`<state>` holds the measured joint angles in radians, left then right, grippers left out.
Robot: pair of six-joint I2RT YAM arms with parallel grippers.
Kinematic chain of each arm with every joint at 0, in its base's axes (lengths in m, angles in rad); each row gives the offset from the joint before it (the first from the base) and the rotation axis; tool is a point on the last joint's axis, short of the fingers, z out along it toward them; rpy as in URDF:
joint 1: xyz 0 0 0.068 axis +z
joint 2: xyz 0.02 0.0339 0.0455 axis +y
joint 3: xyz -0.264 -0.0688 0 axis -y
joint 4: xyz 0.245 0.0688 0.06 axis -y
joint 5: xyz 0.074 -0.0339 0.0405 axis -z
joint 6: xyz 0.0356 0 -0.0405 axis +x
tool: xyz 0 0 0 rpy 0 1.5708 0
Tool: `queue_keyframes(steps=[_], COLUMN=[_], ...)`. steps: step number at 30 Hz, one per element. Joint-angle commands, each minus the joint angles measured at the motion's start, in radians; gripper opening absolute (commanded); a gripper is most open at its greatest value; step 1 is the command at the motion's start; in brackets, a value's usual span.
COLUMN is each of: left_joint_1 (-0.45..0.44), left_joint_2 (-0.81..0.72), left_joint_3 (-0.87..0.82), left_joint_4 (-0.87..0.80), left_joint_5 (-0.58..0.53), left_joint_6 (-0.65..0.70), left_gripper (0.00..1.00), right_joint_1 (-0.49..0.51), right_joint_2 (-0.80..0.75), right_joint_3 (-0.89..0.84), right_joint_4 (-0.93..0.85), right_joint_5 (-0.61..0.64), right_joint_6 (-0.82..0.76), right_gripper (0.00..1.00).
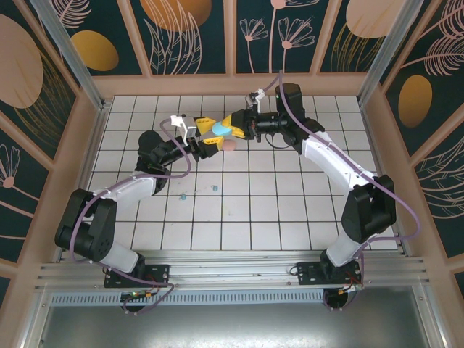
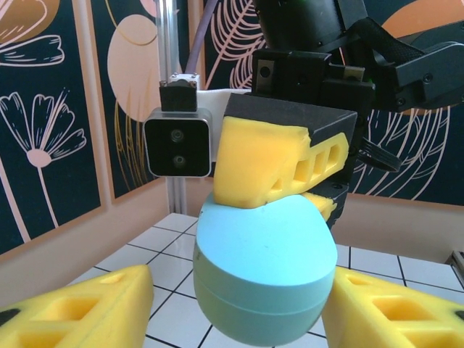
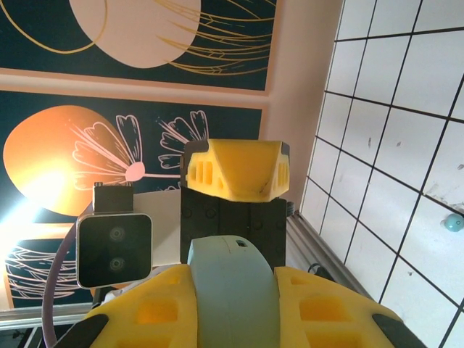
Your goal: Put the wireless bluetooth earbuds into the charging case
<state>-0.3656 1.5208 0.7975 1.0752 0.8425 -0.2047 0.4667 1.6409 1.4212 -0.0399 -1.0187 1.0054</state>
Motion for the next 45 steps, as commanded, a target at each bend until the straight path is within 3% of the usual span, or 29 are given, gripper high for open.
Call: queue_keyframes(steps=[1, 9, 12, 14, 16, 18, 23, 29, 37, 45], left_joint_1=[0.000, 0.001, 0.001, 0.001, 0.000, 0.001, 0.002, 0.004, 0.008, 0.008], left_joint_2=[0.011, 0.008, 0.000, -0.011, -0.024, -0.035, -0.087, -0.144, -0.190, -0.198], left_joint_3=[0.031, 0.032, 0.030, 0.032, 0.034, 0.041, 0.049, 0.060, 0.071, 0.112], left_joint_4=[0.046, 0.046, 0.041, 0.028, -0.008, -0.058, -0.195, -0.353, -0.499, -0.553], left_joint_5=[0.014, 0.005, -0.001, -0.006, -0.009, -0.007, -0.003, 0.003, 0.092, 0.128], left_joint_6=[-0.013, -0.015, -0.015, -0.008, 0.006, 0.025, 0.078, 0.133, 0.153, 0.164], left_gripper=[0.57, 0.37, 0.30, 0.28, 0.27, 0.26, 0.25, 0.24, 0.22, 0.22], right_joint_1=[0.013, 0.017, 0.018, 0.017, 0.012, -0.004, -0.069, -0.111, 0.052, 0.143], right_joint_2=[0.011, 0.010, 0.014, 0.016, 0.016, 0.008, -0.060, -0.170, -0.230, -0.181], right_joint_3=[0.046, 0.047, 0.046, 0.048, 0.052, 0.057, 0.058, 0.041, 0.046, 0.083], right_joint_4=[0.034, 0.031, 0.011, -0.010, -0.033, -0.051, -0.046, -0.128, -0.284, -0.406], right_joint_5=[-0.017, -0.017, -0.011, -0.002, 0.010, 0.025, 0.077, 0.248, 0.494, 0.578], right_joint_6=[0.011, 0.007, -0.011, -0.028, -0.054, -0.073, -0.121, -0.400, -0.959, -1.151], right_gripper=[0.09, 0.09, 0.15, 0.24, 0.44, 0.56, 0.65, 0.69, 0.67, 0.72])
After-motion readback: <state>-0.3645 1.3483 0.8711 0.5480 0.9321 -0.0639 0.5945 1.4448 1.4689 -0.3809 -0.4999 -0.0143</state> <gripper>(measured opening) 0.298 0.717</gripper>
